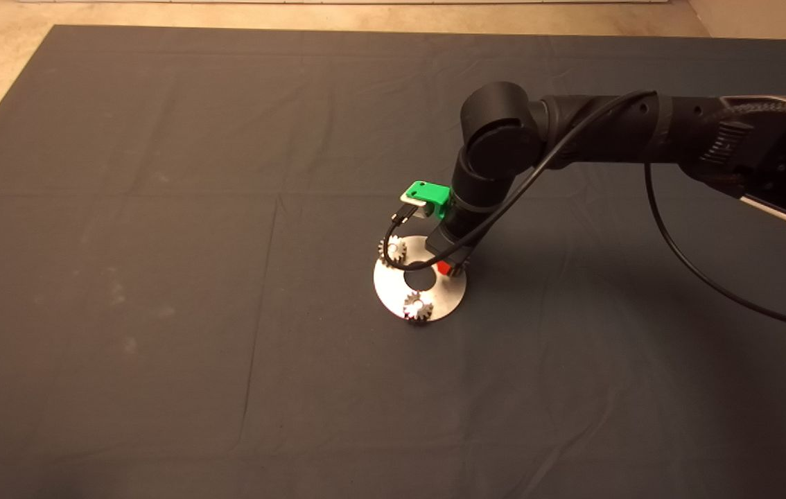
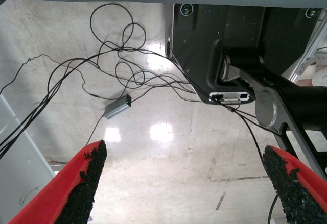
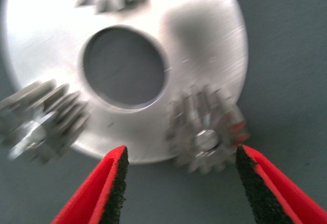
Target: Install three planetary gears onto the carrier pins
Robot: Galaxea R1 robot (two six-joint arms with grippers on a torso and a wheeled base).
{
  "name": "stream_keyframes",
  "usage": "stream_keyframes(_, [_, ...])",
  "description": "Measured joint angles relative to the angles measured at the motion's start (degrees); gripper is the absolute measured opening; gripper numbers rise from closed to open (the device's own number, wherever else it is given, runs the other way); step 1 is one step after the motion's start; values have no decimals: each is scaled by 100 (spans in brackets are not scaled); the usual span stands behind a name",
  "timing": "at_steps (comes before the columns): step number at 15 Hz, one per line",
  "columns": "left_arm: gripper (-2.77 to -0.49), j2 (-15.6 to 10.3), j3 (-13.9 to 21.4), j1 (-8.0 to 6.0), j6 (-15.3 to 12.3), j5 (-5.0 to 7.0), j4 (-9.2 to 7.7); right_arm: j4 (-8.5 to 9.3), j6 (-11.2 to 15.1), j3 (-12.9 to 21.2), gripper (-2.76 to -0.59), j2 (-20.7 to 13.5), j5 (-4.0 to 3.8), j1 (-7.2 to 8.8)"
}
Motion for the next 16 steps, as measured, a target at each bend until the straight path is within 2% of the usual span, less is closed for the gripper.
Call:
stream_keyframes(3, [-109, -17, 2, 0, 27, -3, -2, -2, 282, 552, -174, -292, 83, 203])
stream_keyframes(5, [-109, -30, 2, 0, 43, -6, -18, 0, 528, 1156, -160, -959, 116, 549])
stream_keyframes(6, [-100, -31, 2, 0, 55, -4, -29, 5, 669, 1497, -160, -1538, 111, 727])
stream_keyframes(7, [-93, -30, 2, 0, 77, -4, -40, 22, 841, 1852, -157, -2203, 96, 841])
stream_keyframes(8, [-93, -30, 2, 0, 136, -2, -60, 45, 1009, 2175, -154, -2775, 52, 883])
stream_keyframes(9, [-83, -26, 2, 0, 201, -2, -73, 70, 1229, 2613, -151, -3363, -52, 908])
stream_keyframes(10, [-77, -4, 3, 0, 261, -9, -82, 145, 1454, 3119, -140, -3767, -68, 933])
stream_keyframes(11, [-77, 17, 22, -1, 328, -24, -86, 291, 1773, 3751, -134, -4162, -20, 930])
stream_keyframes(12, [-75, 31, 33, 0, 386, -22, -99, 507, 2139, 4362, -133, -4665, 74, 900])
stream_keyframes(13, [-65, 6, 33, -1, 458, -3, -104, 644, 2416, 4737, -123, -5161, 100, 883])
stream_keyframes(14, [-64, -2, 35, 0, 512, 16, -111, 742, 2602, 4962, -119, -5670, 93, 869])
stream_keyframes(16, [-50, -9, 39, -1, 630, -24, -121, 984, 2907, 5136, -114, -6570, -38, 786])
